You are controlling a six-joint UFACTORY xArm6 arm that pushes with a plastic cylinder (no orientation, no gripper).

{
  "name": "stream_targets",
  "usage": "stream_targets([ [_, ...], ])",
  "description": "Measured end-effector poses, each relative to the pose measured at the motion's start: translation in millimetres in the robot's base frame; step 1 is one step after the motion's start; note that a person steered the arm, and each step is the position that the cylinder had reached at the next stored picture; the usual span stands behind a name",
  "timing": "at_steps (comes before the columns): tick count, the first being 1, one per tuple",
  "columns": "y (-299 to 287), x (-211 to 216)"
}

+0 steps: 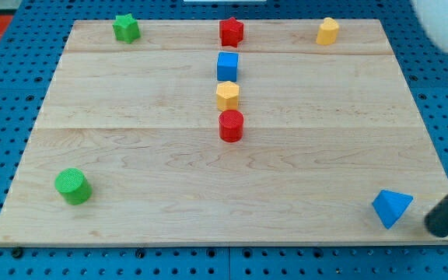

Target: Push the blue triangle bottom of the red circle

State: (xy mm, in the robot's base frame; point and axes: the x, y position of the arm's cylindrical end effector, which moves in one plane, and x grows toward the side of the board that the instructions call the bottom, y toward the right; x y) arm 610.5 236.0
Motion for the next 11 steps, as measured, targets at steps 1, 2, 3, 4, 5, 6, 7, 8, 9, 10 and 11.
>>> stream_targets([
  [1, -63, -19],
  [2, -98, -36],
  [3, -41, -26],
  [4, 8, -32],
  [5, -41, -60],
  [6, -109, -40],
  [7, -74, -24],
  [8, -100, -42],
  [9, -145, -73],
  [10, -184, -80],
  [11, -205, -84],
])
